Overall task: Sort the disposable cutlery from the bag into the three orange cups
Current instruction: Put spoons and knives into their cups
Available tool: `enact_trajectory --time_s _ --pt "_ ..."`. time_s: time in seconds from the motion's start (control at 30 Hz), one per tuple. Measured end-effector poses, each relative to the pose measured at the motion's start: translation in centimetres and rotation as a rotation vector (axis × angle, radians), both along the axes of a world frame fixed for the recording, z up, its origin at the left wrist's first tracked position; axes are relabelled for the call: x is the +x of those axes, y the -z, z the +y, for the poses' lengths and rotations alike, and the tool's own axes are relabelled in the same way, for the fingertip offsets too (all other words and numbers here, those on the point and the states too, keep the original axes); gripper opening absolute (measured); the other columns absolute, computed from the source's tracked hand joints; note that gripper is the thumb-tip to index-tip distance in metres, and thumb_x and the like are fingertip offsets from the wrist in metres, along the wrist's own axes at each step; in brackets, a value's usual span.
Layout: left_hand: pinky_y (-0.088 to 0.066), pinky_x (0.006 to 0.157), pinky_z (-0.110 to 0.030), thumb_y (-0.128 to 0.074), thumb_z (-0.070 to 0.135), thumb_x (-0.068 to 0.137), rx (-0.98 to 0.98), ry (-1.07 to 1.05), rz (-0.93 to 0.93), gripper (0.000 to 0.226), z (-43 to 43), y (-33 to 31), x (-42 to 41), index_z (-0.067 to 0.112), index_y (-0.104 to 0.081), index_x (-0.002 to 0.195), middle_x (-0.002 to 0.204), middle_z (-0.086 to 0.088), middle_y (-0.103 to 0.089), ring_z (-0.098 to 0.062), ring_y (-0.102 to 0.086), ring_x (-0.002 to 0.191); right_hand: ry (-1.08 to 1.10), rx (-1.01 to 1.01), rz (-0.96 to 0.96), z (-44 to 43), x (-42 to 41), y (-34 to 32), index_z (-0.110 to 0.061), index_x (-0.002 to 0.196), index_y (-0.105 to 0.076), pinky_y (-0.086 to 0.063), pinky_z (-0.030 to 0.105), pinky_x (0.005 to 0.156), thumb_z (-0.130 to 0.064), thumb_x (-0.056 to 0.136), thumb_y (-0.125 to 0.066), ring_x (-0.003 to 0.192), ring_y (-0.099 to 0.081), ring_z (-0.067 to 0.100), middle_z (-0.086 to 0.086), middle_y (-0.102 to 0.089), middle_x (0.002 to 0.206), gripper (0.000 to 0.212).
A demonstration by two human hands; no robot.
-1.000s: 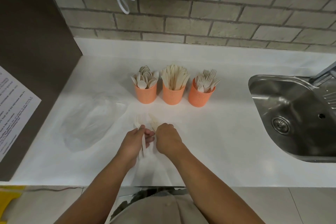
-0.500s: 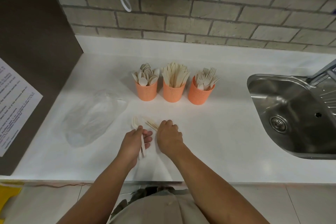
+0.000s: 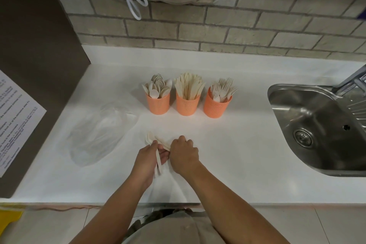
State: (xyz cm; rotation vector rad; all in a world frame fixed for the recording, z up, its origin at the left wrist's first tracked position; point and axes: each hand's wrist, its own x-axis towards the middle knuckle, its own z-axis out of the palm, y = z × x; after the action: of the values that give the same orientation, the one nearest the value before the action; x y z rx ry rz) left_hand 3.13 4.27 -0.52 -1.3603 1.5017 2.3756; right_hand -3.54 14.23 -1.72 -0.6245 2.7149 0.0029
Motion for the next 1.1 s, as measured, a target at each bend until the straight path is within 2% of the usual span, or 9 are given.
enact_trajectory --time_s 0.2,0.37,0.5,0.63,0.7,0.73,0.83,0.93,1.1 --pt "-0.055 0.102 -0.041 -0.045 0.028 0.111 0.034 0.004 0.056 0.035 0.5 -1.0 0.0 0.004 -0.064 0.097 0.108 -0.019 -0.078 -0.028 -0.076 0.104 -0.162 -0.262 0.149 2.6 -0.5 1.4 -0.009 0.122 -0.05 -0.038 0.039 0.074 -0.021 0.102 -0.043 0.101 -0.055 0.032 0.011 -0.057 0.115 0.024" --pt "-0.056 0.101 -0.043 -0.046 0.029 0.111 0.089 -0.019 0.071 0.033 1.1 -1.9 -0.3 0.004 -0.059 0.095 0.109 -0.02 -0.077 -0.029 -0.076 0.105 -0.205 -0.547 0.074 4.6 -1.1 1.1 -0.012 0.11 -0.043 -0.039 0.04 0.069 -0.028 0.098 -0.041 0.084 -0.048 0.027 0.011 -0.06 0.095 0.02" --pt "-0.056 0.101 -0.045 -0.046 0.031 0.111 0.143 0.003 0.047 0.035 2.0 -2.9 -1.0 0.007 -0.054 0.087 0.109 -0.02 -0.077 -0.031 -0.076 0.102 -0.019 -0.818 -0.04 5.1 -1.8 -1.2 -0.022 0.103 -0.029 -0.039 0.035 0.057 -0.022 0.097 -0.037 0.062 -0.047 0.016 -0.002 -0.049 0.073 0.01" --pt "-0.055 0.101 -0.053 -0.046 0.035 0.11 0.226 0.058 0.01 0.042 2.9 -4.1 -1.5 0.008 -0.051 0.079 0.11 -0.027 -0.075 -0.039 -0.075 0.103 0.229 -1.207 -0.143 4.4 -2.7 -5.3 -0.023 0.101 -0.04 -0.033 0.029 0.051 -0.008 0.095 -0.044 0.051 -0.037 0.01 -0.003 -0.041 0.061 0.017" --pt "-0.057 0.096 -0.053 -0.044 0.036 0.111 0.241 0.103 0.02 0.042 3.4 -4.9 -1.9 0.008 -0.049 0.079 0.111 -0.031 -0.073 -0.041 -0.075 0.103 0.334 -1.391 -0.166 3.8 -3.1 -7.3 -0.023 0.089 -0.046 -0.037 0.034 0.053 -0.021 0.097 -0.05 0.055 -0.039 0.015 0.0 -0.043 0.062 0.009" --pt "-0.058 0.092 -0.051 -0.043 0.035 0.111 0.252 0.114 0.034 0.042 3.6 -5.4 -2.1 0.009 -0.048 0.079 0.111 -0.032 -0.073 -0.041 -0.075 0.101 0.386 -1.455 -0.181 3.5 -3.2 -8.1 -0.02 0.081 -0.047 -0.039 0.034 0.055 -0.03 0.097 -0.054 0.056 -0.041 0.018 0.003 -0.044 0.061 0.02" --pt "-0.061 0.083 -0.048 -0.041 0.033 0.112 0.294 0.12 0.092 0.043 4.0 -6.9 -2.9 0.01 -0.049 0.077 0.112 -0.036 -0.071 -0.04 -0.076 0.1 0.48 -1.518 -0.283 3.5 -3.6 -8.9 -0.006 0.07 -0.045 -0.043 0.033 0.052 -0.036 0.102 -0.057 0.05 -0.047 0.022 0.009 -0.046 0.054 0.046" --pt "-0.065 0.073 -0.046 -0.04 0.031 0.112 0.306 0.103 0.112 0.045 4.3 -7.6 -3.5 0.01 -0.049 0.074 0.114 -0.035 -0.07 -0.039 -0.077 0.097 0.497 -1.463 -0.348 3.9 -3.6 -8.8 0.006 0.072 -0.044 -0.045 0.034 0.052 -0.04 0.104 -0.056 0.049 -0.049 0.023 0.012 -0.046 0.054 0.057" --pt "-0.057 0.091 -0.048 -0.042 0.034 0.111 0.283 0.089 0.105 0.044 4.1 -8.0 -4.0 0.011 -0.047 0.074 0.114 -0.034 -0.071 -0.036 -0.077 0.097 0.52 -1.612 -0.501 4.6 -4.5 -9.6 -0.019 0.063 -0.039 -0.029 0.026 0.045 -0.034 0.106 -0.056 0.043 -0.03 0.015 -0.001 -0.033 0.05 0.048"
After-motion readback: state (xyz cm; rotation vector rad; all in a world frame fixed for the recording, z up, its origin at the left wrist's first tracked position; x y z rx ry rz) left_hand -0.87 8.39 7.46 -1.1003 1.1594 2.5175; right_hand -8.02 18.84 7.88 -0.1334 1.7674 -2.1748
